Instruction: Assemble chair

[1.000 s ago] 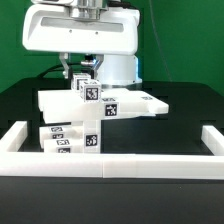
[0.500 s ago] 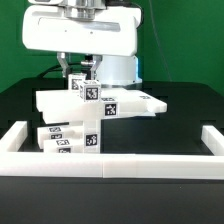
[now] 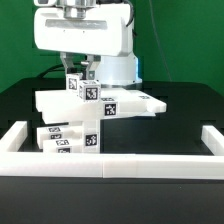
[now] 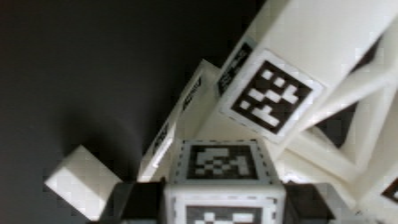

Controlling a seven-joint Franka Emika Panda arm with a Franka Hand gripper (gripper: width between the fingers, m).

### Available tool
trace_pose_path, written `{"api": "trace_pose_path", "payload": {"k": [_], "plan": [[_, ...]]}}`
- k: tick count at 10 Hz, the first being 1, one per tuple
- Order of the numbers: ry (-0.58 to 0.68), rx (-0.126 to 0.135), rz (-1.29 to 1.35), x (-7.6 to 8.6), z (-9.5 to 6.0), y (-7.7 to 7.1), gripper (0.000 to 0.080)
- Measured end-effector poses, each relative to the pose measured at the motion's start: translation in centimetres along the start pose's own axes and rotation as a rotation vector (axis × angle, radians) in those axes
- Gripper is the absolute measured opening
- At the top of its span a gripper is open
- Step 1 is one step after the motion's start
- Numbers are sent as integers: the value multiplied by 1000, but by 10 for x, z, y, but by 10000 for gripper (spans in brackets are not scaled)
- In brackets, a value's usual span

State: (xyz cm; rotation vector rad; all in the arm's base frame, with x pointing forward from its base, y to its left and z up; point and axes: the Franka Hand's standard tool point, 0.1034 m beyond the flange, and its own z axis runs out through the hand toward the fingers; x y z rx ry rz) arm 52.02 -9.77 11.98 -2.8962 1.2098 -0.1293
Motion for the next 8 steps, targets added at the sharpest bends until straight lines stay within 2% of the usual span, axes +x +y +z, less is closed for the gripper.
{"api": "trace_pose_path", "payload": {"k": [8], "plan": [[0,8,507,1,0,-7,287]]}}
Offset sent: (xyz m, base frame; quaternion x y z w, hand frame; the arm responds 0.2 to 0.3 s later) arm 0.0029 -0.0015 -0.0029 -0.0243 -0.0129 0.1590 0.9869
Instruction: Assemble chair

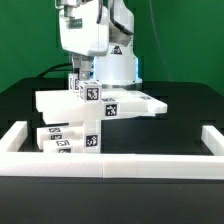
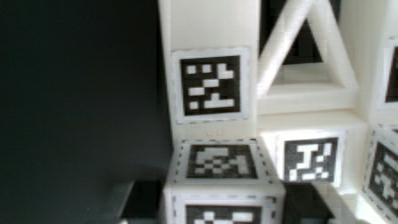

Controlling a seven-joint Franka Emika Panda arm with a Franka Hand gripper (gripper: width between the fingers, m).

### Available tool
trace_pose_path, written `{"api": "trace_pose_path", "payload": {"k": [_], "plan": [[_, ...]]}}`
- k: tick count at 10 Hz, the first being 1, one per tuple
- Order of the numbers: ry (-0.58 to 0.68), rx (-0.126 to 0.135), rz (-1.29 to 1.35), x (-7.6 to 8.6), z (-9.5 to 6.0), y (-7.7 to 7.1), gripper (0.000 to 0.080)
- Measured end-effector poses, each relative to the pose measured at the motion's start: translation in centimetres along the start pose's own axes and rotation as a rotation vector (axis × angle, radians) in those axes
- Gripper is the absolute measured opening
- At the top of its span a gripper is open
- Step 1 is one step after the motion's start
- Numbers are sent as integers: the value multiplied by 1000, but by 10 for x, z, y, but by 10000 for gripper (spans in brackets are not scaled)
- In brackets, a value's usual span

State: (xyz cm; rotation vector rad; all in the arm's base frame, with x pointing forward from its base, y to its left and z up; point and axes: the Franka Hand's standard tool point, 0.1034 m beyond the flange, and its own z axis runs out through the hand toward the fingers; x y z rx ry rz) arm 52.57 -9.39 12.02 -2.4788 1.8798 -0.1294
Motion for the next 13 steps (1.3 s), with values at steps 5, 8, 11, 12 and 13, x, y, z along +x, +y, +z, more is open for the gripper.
{"api": "trace_pose_path", "payload": {"k": [5,8,11,12,13], "plan": [[0,-3,-178,-2,1,0,629],[1,-4,-461,-3,1,0,649],[7,-15,-754,-2,1,0,649],[7,-17,-836,-2,1,0,649],[9,-22,-964,-2,0,0,649]]}}
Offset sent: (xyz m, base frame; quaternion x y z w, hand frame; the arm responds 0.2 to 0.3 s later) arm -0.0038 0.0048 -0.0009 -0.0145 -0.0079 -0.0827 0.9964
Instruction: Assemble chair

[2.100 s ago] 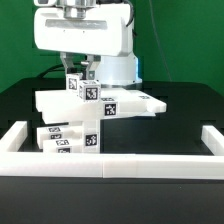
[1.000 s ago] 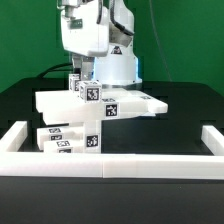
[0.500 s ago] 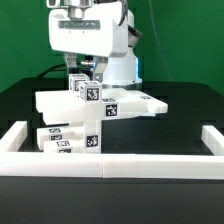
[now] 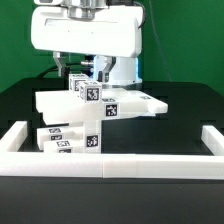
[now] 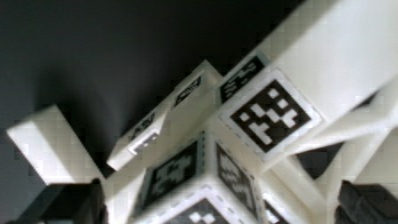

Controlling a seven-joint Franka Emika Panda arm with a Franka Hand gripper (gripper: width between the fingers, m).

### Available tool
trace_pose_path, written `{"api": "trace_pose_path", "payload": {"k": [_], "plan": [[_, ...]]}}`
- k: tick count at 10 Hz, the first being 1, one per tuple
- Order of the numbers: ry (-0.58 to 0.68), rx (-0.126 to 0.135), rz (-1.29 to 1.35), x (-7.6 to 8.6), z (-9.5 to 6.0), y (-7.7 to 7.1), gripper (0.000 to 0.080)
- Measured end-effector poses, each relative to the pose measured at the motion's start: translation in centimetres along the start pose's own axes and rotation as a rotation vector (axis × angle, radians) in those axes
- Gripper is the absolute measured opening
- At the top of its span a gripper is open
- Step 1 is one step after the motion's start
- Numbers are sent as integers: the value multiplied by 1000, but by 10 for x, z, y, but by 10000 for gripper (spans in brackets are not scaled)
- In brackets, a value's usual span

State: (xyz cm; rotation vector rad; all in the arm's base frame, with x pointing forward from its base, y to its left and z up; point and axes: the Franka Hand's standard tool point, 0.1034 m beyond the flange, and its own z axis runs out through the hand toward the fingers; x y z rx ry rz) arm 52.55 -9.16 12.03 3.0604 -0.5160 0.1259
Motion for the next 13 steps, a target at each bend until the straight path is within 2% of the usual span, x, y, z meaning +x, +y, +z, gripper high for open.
{"api": "trace_pose_path", "payload": {"k": [2,8,11,13], "plan": [[3,3,-182,1,-2,2,649],[0,-11,-547,2,-3,6,649],[0,-11,-578,3,-3,8,622],[0,-11,-577,3,-3,8,281]]}}
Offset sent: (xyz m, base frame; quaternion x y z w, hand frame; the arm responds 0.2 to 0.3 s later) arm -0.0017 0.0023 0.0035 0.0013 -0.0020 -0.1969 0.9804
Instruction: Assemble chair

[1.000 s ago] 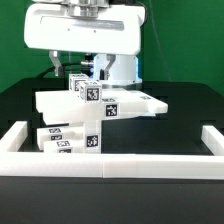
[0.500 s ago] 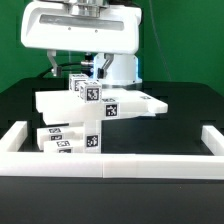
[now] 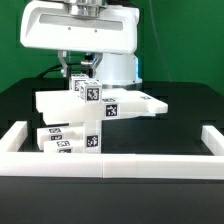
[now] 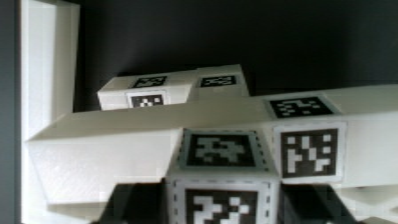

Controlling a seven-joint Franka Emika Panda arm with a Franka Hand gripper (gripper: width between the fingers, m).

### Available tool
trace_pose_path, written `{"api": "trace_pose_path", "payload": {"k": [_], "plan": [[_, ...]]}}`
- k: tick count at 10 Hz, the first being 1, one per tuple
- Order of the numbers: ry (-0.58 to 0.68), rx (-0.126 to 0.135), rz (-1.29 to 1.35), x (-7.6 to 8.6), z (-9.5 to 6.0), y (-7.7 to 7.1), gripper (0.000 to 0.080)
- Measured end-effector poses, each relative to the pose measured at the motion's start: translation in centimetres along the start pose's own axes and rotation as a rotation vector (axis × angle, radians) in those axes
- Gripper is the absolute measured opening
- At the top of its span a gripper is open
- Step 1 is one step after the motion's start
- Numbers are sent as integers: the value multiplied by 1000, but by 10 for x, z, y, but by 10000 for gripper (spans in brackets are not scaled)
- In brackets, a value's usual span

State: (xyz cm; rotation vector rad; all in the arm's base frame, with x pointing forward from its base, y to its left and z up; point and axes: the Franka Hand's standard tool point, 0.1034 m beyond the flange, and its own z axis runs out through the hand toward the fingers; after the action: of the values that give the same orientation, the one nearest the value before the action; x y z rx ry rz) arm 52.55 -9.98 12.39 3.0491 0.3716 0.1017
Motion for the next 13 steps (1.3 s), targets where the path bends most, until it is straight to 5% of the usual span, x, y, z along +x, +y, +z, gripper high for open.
{"api": "trace_pose_path", "payload": {"k": [4,13], "plan": [[0,0,29,0,0,0,284],[6,14,912,1,0,0,285]]}}
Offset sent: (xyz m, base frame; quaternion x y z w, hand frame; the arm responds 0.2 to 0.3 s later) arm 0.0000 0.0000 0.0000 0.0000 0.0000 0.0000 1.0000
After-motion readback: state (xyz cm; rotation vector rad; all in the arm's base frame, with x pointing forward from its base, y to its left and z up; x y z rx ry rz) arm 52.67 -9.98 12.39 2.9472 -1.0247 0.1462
